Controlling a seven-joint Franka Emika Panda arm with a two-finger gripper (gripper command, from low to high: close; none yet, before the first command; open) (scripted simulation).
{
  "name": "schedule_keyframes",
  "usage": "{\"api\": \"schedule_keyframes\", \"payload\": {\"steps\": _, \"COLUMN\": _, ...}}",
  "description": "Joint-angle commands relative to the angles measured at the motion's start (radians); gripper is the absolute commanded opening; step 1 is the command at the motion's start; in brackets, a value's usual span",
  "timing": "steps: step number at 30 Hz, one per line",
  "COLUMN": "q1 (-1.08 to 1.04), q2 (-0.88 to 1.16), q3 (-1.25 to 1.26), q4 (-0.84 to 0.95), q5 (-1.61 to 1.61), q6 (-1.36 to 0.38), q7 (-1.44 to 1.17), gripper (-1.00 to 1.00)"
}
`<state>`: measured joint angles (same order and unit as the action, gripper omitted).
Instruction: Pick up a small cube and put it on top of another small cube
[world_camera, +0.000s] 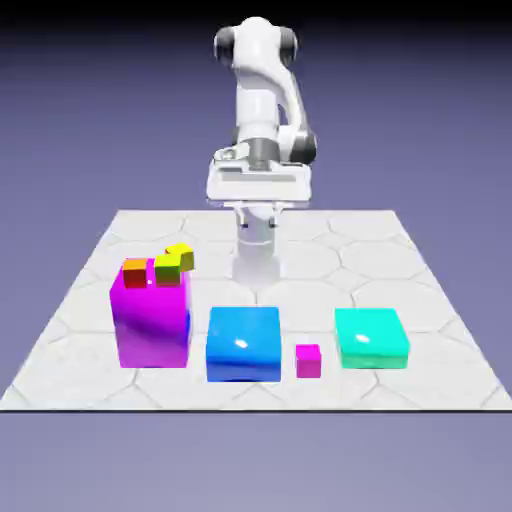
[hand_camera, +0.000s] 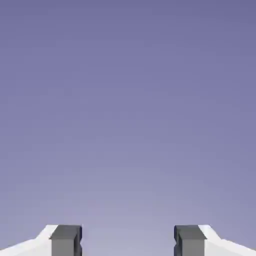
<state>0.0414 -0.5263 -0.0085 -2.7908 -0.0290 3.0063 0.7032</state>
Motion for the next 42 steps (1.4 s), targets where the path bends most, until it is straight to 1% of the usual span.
{"api": "schedule_keyframes", "payload": {"steps": 1, "q1": 0.024, "q2": 0.036, "q3": -0.007, "q4": 0.016, "q5": -0.024, "q6": -0.025, "q7": -0.031, "gripper": 0.0}}
{"api": "schedule_keyframes", "payload": {"steps": 21, "q1": 0.511, "q2": 0.761, "q3": -0.147, "q4": 0.334, "q5": -0.504, "q6": -0.534, "q7": -0.659, "gripper": 0.0}}
{"api": "schedule_keyframes", "payload": {"steps": 22, "q1": 0.511, "q2": 0.761, "q3": -0.147, "q4": 0.334, "q5": -0.504, "q6": -0.534, "q7": -0.659, "gripper": 0.0}}
{"api": "schedule_keyframes", "payload": {"steps": 27, "q1": 0.506, "q2": 0.941, "q3": -0.196, "q4": 0.352, "q5": -0.582, "q6": -0.369, "q7": -0.591, "gripper": 0.0}}
{"api": "schedule_keyframes", "payload": {"steps": 28, "q1": 0.506, "q2": 0.941, "q3": -0.196, "q4": 0.352, "q5": -0.582, "q6": -0.369, "q7": -0.591, "gripper": -1.0}}
{"api": "schedule_keyframes", "payload": {"steps": 29, "q1": 0.506, "q2": 0.941, "q3": -0.196, "q4": 0.352, "q5": -0.582, "q6": -0.369, "q7": -0.591, "gripper": -1.0}}
{"api": "schedule_keyframes", "payload": {"steps": 34, "q1": 0.511, "q2": 0.76, "q3": -0.147, "q4": 0.334, "q5": -0.503, "q6": -0.535, "q7": -0.659, "gripper": -1.0}}
{"api": "schedule_keyframes", "payload": {"steps": 42, "q1": 0.31, "q2": 0.501, "q3": -0.238, "q4": 0.381, "q5": -0.423, "q6": -0.883, "q7": -0.545, "gripper": -1.0}}
